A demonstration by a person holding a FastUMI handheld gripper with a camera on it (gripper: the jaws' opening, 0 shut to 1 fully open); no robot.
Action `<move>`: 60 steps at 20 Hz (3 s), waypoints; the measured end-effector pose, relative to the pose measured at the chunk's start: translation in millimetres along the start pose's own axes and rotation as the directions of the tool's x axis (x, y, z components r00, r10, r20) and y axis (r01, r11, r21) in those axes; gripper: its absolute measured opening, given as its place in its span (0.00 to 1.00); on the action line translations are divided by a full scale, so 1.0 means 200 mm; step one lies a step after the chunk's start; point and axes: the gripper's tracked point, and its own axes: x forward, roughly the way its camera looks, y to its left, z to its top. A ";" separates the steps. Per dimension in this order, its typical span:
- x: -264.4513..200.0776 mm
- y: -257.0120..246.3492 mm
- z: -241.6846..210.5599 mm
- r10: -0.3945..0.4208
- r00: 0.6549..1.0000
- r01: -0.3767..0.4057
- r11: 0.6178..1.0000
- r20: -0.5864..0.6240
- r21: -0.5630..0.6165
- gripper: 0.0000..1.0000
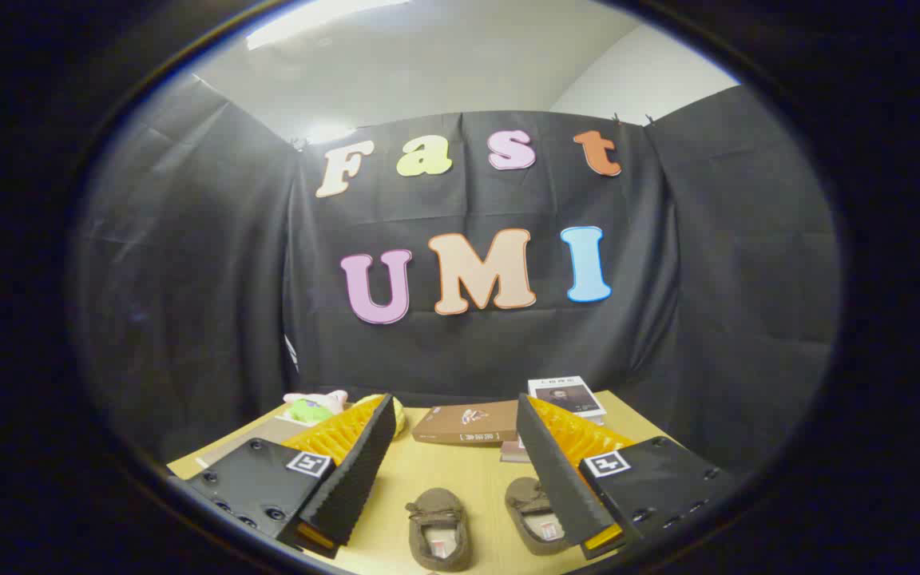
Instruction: Open the storage box then place both shoes into the box .Put the left shoe in first, then the right shoe, with the right side of both shoes facing outward in a uniform manner.
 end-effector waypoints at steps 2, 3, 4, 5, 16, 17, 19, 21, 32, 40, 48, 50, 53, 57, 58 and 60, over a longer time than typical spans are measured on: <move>0.01 -0.01 -0.01 -0.003 1.000 0.003 1.000 -0.006 -0.003 0.98; 0.00 -0.01 -0.02 -0.004 1.000 0.004 1.000 -0.012 -0.002 0.98; 0.00 -0.01 -0.02 -0.004 1.000 0.004 1.000 -0.015 -0.001 0.98; 0.01 -0.01 -0.01 -0.003 1.000 0.003 1.000 -0.016 -0.003 0.98; 0.01 0.03 -0.04 0.016 1.000 -0.016 1.000 -0.026 0.022 0.96; 0.02 0.03 -0.03 0.020 1.000 -0.019 0.999 -0.025 0.030 0.96; 0.03 0.05 0.00 0.032 0.999 -0.031 0.998 -0.014 0.057 0.96; 0.04 0.09 0.06 0.054 0.998 -0.055 0.992 0.015 0.115 0.96; -0.05 0.27 -0.24 0.124 0.992 -0.095 0.648 0.019 0.756 0.98; -0.12 0.58 -1.00 0.209 0.956 0.146 0.278 -0.208 0.950 0.94; -0.10 0.89 -1.24 0.313 0.930 0.186 0.057 -0.195 0.981 0.89; -0.08 0.88 -1.26 0.298 0.939 0.183 -0.009 -0.172 0.983 0.89; -0.04 0.95 -1.26 0.313 0.941 0.157 -0.074 -0.126 0.985 0.89; -0.03 0.93 -1.25 0.299 0.951 0.117 -0.121 -0.076 0.986 0.84; 0.00 0.93 -1.23 0.289 0.955 0.105 -0.134 -0.062 0.985 0.78; 0.03 0.96 -1.22 0.295 0.954 0.105 -0.136 -0.061 0.985 0.68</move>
